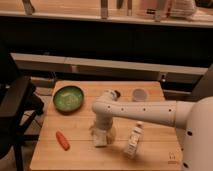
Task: Place the white sponge in the ceramic cup
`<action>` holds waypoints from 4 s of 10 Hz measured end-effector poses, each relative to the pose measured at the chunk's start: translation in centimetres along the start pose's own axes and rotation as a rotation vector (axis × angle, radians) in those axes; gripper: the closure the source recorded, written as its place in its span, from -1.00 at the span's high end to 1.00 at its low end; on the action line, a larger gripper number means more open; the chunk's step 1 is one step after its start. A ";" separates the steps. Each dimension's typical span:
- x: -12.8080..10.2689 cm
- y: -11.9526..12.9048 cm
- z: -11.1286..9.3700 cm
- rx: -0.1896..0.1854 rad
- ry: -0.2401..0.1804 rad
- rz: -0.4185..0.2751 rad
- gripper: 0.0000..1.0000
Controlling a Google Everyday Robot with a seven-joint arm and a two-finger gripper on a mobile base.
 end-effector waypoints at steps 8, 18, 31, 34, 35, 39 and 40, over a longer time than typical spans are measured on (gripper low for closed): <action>-0.9 -0.4 0.1 -0.010 -0.010 -0.009 0.60; -2.0 -0.6 0.5 -0.017 -0.025 -0.015 0.60; -2.9 -0.9 1.1 -0.028 -0.045 -0.030 0.60; -3.0 -1.1 1.2 -0.030 -0.051 -0.033 0.60; -3.1 -1.1 1.2 -0.031 -0.053 -0.034 0.60; -3.2 -1.2 1.2 -0.033 -0.059 -0.037 0.60; -3.2 -1.3 1.2 -0.033 -0.061 -0.038 0.60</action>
